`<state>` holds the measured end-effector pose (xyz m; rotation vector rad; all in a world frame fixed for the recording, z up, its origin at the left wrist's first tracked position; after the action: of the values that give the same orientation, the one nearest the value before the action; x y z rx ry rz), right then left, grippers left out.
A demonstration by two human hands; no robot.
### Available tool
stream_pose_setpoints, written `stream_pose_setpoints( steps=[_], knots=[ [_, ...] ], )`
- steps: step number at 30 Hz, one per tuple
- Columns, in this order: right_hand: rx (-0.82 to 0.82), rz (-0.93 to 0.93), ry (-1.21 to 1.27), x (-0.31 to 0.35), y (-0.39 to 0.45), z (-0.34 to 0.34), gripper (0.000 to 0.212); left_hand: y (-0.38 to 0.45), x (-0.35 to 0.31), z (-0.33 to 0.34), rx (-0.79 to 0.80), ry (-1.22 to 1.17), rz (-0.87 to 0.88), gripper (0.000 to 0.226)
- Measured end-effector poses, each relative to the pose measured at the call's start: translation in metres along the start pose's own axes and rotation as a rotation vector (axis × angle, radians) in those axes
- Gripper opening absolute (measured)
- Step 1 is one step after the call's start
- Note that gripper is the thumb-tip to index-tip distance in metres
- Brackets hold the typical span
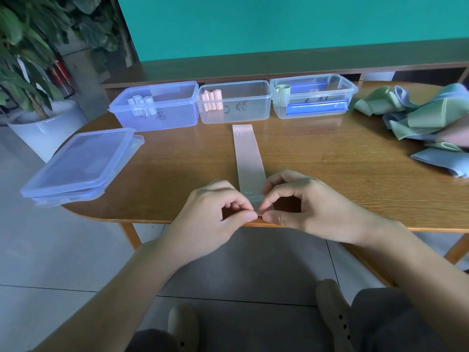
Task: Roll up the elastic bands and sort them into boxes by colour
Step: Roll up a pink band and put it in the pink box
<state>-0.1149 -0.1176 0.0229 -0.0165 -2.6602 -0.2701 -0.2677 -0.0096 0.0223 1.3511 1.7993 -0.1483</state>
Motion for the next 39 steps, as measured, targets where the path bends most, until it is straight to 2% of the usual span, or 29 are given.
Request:
stream_pose_setpoints(
  steps=[3, 8, 16, 22, 29, 32, 36, 39],
  knots=[
    [-0.015, 0.024, 0.021, -0.002, 0.002, 0.000, 0.010, 0.002, 0.001, 0.000, -0.006, 0.014, -0.018, 0.010],
    [-0.055, 0.045, 0.003, -0.005, 0.004, -0.001, 0.011, 0.003, -0.001, 0.001, 0.003, 0.023, 0.000, 0.019],
    [-0.082, 0.107, -0.050, -0.009, 0.010, -0.003, 0.015, 0.010, -0.001, 0.000, -0.020, -0.016, -0.021, 0.003],
    [-0.080, 0.141, -0.042, -0.014, 0.014, -0.003, 0.018, 0.010, 0.001, 0.005, 0.034, 0.006, 0.042, 0.011],
    [-0.139, 0.016, 0.018, -0.011, 0.014, 0.001, 0.008, 0.009, 0.001, 0.002, 0.004, 0.018, 0.030, 0.009],
    [-0.142, -0.070, -0.043, -0.008, 0.012, 0.002, 0.002, 0.011, 0.001, 0.002, -0.017, 0.016, 0.023, 0.006],
    [-0.123, -0.095, -0.100, -0.009, 0.009, 0.002, 0.017, 0.011, 0.001, 0.004, -0.022, 0.062, 0.025, 0.007],
    [-0.139, -0.101, -0.113, -0.011, 0.009, 0.001, 0.015, 0.011, 0.001, 0.005, -0.033, 0.081, 0.042, 0.008]
  ],
)
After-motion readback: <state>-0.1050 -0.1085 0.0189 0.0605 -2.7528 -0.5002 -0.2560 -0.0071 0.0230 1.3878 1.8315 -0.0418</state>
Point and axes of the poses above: each hand's wrist, its own y-axis towards the middle knuckle, its own z-axis out of the palm, x = y × z, the point moved 5 cm from there along y, towards the middle knuckle, and after that the axes turned 15 degrees about -y, right-handed, at the moved point
